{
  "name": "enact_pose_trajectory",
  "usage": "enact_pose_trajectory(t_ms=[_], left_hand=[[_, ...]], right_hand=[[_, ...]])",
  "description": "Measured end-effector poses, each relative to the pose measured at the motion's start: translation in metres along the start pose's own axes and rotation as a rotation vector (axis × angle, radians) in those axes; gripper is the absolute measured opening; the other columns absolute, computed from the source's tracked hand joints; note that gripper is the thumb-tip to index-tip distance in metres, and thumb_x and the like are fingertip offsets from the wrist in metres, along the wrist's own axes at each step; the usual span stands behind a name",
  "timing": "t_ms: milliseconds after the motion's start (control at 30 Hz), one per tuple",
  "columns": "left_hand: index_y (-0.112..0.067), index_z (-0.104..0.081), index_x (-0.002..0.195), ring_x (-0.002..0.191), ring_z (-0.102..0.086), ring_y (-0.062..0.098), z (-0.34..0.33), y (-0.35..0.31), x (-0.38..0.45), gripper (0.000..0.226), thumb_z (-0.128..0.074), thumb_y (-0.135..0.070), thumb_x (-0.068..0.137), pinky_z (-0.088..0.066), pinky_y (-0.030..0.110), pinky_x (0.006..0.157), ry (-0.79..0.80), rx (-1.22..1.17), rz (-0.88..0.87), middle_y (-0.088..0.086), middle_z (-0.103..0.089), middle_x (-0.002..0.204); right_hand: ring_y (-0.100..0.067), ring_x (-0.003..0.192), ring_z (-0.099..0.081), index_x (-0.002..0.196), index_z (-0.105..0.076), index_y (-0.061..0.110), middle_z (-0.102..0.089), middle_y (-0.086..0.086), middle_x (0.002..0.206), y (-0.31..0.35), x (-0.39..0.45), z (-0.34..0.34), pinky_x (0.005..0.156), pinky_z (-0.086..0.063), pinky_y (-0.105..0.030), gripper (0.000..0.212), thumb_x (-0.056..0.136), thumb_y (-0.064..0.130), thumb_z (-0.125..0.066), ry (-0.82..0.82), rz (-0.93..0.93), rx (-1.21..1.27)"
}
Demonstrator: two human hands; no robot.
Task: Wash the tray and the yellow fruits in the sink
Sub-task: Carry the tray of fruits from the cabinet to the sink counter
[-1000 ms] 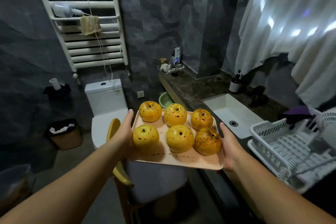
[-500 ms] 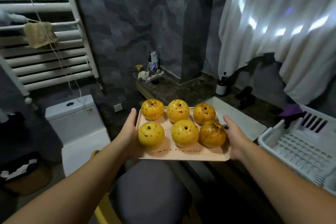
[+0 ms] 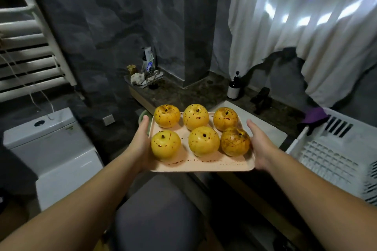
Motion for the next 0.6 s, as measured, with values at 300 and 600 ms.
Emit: enact_pose_trajectory(t_ms=[300, 600], left_hand=[[-0.021, -0.084, 0.101, 0.096, -0.076, 0.04, -0.039, -0.007, 0.078, 0.086, -0.03, -0.086, 0.091, -0.063, 0.05, 0.061, 0.02, -0.031, 0.006, 0.022, -0.075, 0.115], [-0.021, -0.084, 0.106, 0.099, -0.075, 0.041, -0.088, -0.012, 0.122, 0.089, -0.033, -0.091, 0.085, -0.063, 0.05, 0.064, -0.008, -0.014, 0.057, 0.021, -0.075, 0.117]], right_hand=[[-0.04, 0.091, -0.075, 0.104, -0.075, 0.013, -0.077, -0.018, 0.105, 0.046, 0.066, 0.032, 0.08, -0.06, -0.05, 0.089, 0.076, 0.092, -0.043, 0.042, -0.017, -0.016], [-0.042, 0.104, -0.071, 0.123, -0.07, 0.021, -0.076, -0.019, 0.11, 0.077, 0.111, 0.065, 0.09, -0.055, -0.061, 0.086, 0.077, 0.089, -0.047, 0.084, -0.014, 0.038]])
Point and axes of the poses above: each hand's wrist, its own x-axis towards the middle knuckle, its own z-axis out of the back of the hand, y = z × x, the point moved 2 cm from there along x, towards the middle knuckle
